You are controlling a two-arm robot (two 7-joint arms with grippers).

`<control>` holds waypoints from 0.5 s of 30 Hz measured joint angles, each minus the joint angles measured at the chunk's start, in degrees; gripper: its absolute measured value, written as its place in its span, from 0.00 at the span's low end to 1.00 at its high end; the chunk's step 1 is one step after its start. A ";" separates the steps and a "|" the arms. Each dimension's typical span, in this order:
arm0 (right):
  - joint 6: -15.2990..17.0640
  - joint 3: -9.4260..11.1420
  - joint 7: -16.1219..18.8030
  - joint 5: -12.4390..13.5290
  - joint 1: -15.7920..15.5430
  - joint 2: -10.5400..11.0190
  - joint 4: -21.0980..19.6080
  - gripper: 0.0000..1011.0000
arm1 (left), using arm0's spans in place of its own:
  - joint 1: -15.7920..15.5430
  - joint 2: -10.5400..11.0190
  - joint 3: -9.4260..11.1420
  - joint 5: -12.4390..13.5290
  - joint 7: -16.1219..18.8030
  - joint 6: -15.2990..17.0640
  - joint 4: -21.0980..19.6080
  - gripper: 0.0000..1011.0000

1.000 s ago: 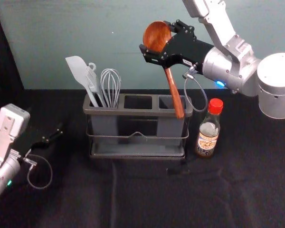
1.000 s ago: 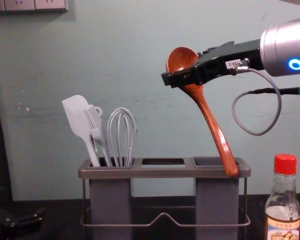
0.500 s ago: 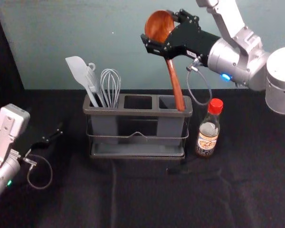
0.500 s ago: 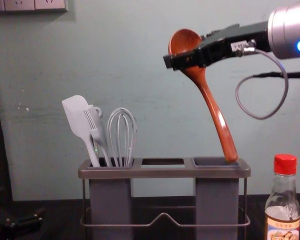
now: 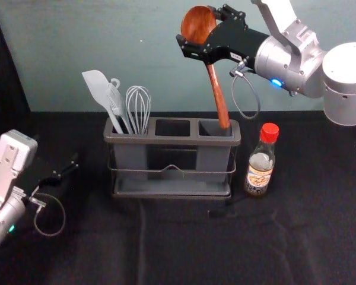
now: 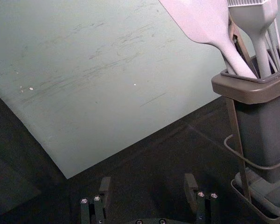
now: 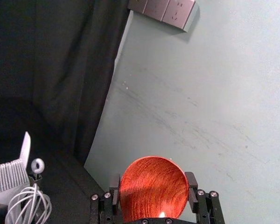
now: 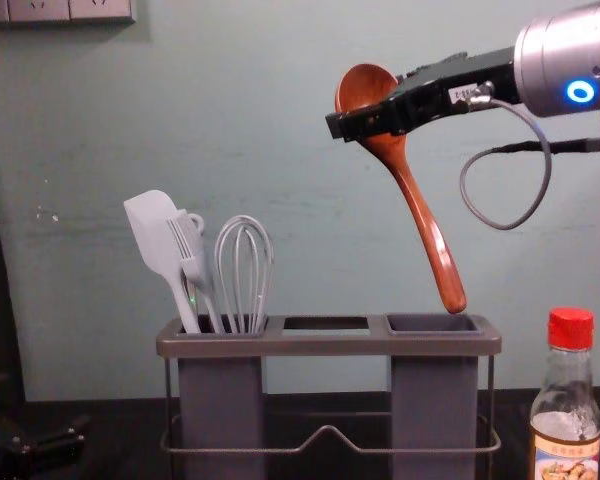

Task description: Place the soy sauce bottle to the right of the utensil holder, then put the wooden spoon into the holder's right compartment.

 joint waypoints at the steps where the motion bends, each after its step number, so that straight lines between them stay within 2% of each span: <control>1: -0.10 -0.07 0.03 -0.02 0.17 -0.09 0.33 0.84 | 0.00 0.00 0.00 0.00 0.00 0.00 0.00 1.00; 7: -0.72 -0.67 0.26 -0.11 0.96 -0.69 2.34 0.84 | 0.00 0.00 0.00 0.00 0.00 0.00 0.00 1.00; 15: -0.94 -1.17 0.35 -0.16 0.66 -0.98 2.73 0.84 | 0.00 0.00 0.00 0.00 0.00 0.00 0.00 1.00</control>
